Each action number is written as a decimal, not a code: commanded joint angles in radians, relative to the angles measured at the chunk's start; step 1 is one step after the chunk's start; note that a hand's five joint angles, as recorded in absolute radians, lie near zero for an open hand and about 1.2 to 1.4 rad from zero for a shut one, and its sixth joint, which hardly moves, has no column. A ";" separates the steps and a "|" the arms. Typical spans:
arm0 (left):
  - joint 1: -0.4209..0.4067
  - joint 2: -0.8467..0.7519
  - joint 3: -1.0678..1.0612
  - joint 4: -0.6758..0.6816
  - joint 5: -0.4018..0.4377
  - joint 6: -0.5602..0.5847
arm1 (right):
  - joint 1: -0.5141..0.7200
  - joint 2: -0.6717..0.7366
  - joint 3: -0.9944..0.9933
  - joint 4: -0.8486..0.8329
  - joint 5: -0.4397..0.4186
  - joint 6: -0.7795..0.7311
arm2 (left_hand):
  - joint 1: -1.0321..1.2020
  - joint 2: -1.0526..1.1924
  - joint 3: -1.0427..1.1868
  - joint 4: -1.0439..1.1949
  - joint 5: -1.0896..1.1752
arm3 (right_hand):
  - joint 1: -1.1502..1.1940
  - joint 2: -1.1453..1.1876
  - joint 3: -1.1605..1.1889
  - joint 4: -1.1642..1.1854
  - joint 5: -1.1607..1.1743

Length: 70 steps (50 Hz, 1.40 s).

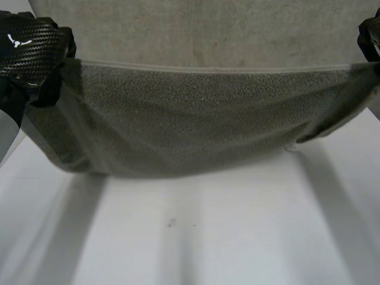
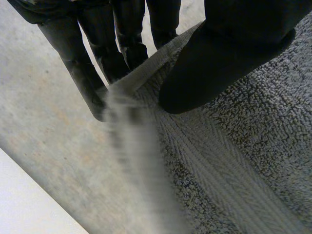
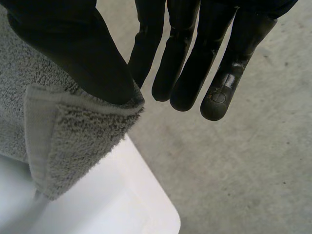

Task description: Fold the towel.

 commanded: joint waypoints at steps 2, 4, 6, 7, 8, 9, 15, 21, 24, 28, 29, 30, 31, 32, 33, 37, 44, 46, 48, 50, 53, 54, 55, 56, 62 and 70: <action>0.005 -0.207 0.046 -0.116 0.000 0.002 | 0.024 0.210 -0.039 0.143 0.061 -0.214 | 0.201 0.178 0.180 0.179 0.182 | 0.424 0.221 0.213 0.201 0.240; 0.005 -0.322 0.063 -0.113 0.000 0.004 | 0.062 0.295 -0.048 0.154 0.124 -0.263 | 0.201 0.178 0.180 0.179 0.182 | 0.424 0.221 0.213 0.201 0.240; 0.005 -0.386 0.081 -0.111 0.000 0.010 | 0.087 0.343 -0.059 0.152 0.151 -0.281 | 0.201 0.178 0.180 0.179 0.182 | 0.424 0.221 0.213 0.201 0.240; 0.005 -0.387 0.082 -0.111 0.000 0.010 | 0.110 0.396 -0.074 0.152 0.176 -0.299 | 0.201 0.178 0.180 0.179 0.182 | 0.424 0.221 0.213 0.201 0.240; 0.004 -0.444 0.113 -0.113 0.000 0.019 | 0.110 0.397 -0.074 0.152 0.176 -0.300 | 0.201 0.178 0.180 0.179 0.182 | 0.424 0.221 0.213 0.201 0.240; 0.002 -0.495 0.152 -0.114 0.000 0.027 | 0.130 0.448 -0.097 0.152 0.195 -0.313 | 0.201 0.178 0.180 0.179 0.182 | 0.424 0.221 0.213 0.201 0.240; -0.009 -0.618 0.377 -0.095 -0.006 0.064 | 0.176 0.593 -0.293 0.020 0.233 -0.301 | 0.201 0.178 0.180 0.179 0.182 | 0.424 0.221 0.213 0.201 0.240; -0.018 -0.641 0.629 0.034 -0.015 0.047 | 0.198 0.593 -0.456 -0.288 0.273 -0.209 | 0.201 0.178 0.180 0.179 0.182 | 0.424 0.221 0.213 0.201 0.240; -0.022 -0.632 0.740 0.179 -0.018 0.022 | 0.205 0.538 -0.470 -0.564 0.288 -0.088 | 0.201 0.178 0.180 0.179 0.182 | 0.424 0.221 0.213 0.201 0.240; -0.027 -0.586 0.767 0.381 -0.070 -0.059 | 0.199 0.416 -0.354 -0.849 0.281 0.051 | 0.201 0.178 0.180 0.179 0.182 | 0.424 0.221 0.213 0.201 0.240; -0.027 -0.586 0.767 0.381 -0.070 -0.059 | 0.198 0.392 -0.317 -0.866 0.270 0.064 | 0.201 0.178 0.180 0.179 0.182 | 0.424 0.221 0.213 0.201 0.240; -0.026 -0.569 0.754 0.393 -0.082 -0.088 | 0.198 0.392 -0.316 -0.866 0.270 0.064 | 0.201 0.178 0.180 0.179 0.182 | 0.424 0.221 0.213 0.201 0.240; -0.022 -0.552 0.720 0.378 -0.087 -0.113 | 0.196 0.380 -0.291 -0.862 0.249 0.067 | 0.201 0.178 0.180 0.179 0.182 | 0.424 0.221 0.213 0.201 0.240; -0.022 -0.552 0.720 0.378 -0.087 -0.113 | 0.196 0.380 -0.290 -0.862 0.248 0.067 | 0.201 0.178 0.180 0.179 0.182 | 0.424 0.221 0.213 0.201 0.240; -0.018 -0.542 0.677 0.360 -0.084 -0.134 | 0.196 0.378 -0.264 -0.848 0.215 0.067 | 0.201 0.178 0.180 0.179 0.182 | 0.424 0.221 0.213 0.201 0.240; -0.009 -0.534 0.515 0.320 -0.080 -0.170 | 0.196 0.383 -0.191 -0.768 0.118 0.067 | 0.201 0.178 0.180 0.179 0.182 | 0.424 0.221 0.213 0.201 0.240; -0.002 -0.544 0.231 0.335 -0.054 -0.165 | 0.193 0.412 -0.073 -0.682 0.020 0.061 | 0.201 0.178 0.180 0.179 0.182 | 0.424 0.221 0.213 0.201 0.240; -0.001 -0.552 0.169 0.349 -0.038 -0.165 | 0.190 0.429 -0.031 -0.670 0.001 0.058 | 0.201 0.178 0.180 0.179 0.182 | 0.424 0.221 0.213 0.201 0.240; -0.001 -0.560 0.109 0.373 -0.018 -0.163 | 0.172 0.469 0.071 -0.658 -0.028 0.032 | 0.201 0.178 0.180 0.179 0.182 | 0.424 0.221 0.213 0.201 0.240; -0.001 -0.597 0.010 0.428 0.017 -0.159 | 0.170 0.495 0.126 -0.658 -0.037 0.004 | 0.201 0.178 0.180 0.179 0.182 | 0.424 0.221 0.213 0.201 0.240; -0.001 -0.632 -0.065 0.475 0.042 -0.156 | 0.164 0.550 0.225 -0.661 -0.049 -0.072 | 0.201 0.178 0.180 0.179 0.182 | 0.424 0.221 0.213 0.201 0.240; -0.001 -0.632 -0.066 0.475 0.042 -0.156 | 0.164 0.550 0.225 -0.661 -0.049 -0.073 | 0.201 0.178 0.180 0.179 0.182 | 0.424 0.221 0.213 0.201 0.240; -0.001 -0.647 -0.090 0.485 0.045 -0.150 | 0.164 0.578 0.262 -0.659 -0.051 -0.114 | 0.201 0.178 0.180 0.179 0.182 | 0.424 0.221 0.213 0.201 0.240; -0.001 -0.647 -0.090 0.485 0.045 -0.150 | 0.161 0.602 0.286 -0.659 -0.046 -0.149 | 0.201 0.178 0.180 0.179 0.182 | 0.424 0.221 0.213 0.201 0.240; 0.045 -0.638 -0.172 0.485 0.049 -0.062 | 0.145 0.619 0.329 -0.656 -0.042 -0.168 | 0.201 0.178 0.180 0.179 0.182 | 0.424 0.221 0.213 0.201 0.240; 0.082 -0.549 -0.265 0.484 0.052 0.016 | 0.133 0.596 0.343 -0.564 -0.032 -0.160 | 0.201 0.178 0.180 0.179 0.182 | 0.424 0.221 0.213 0.201 0.240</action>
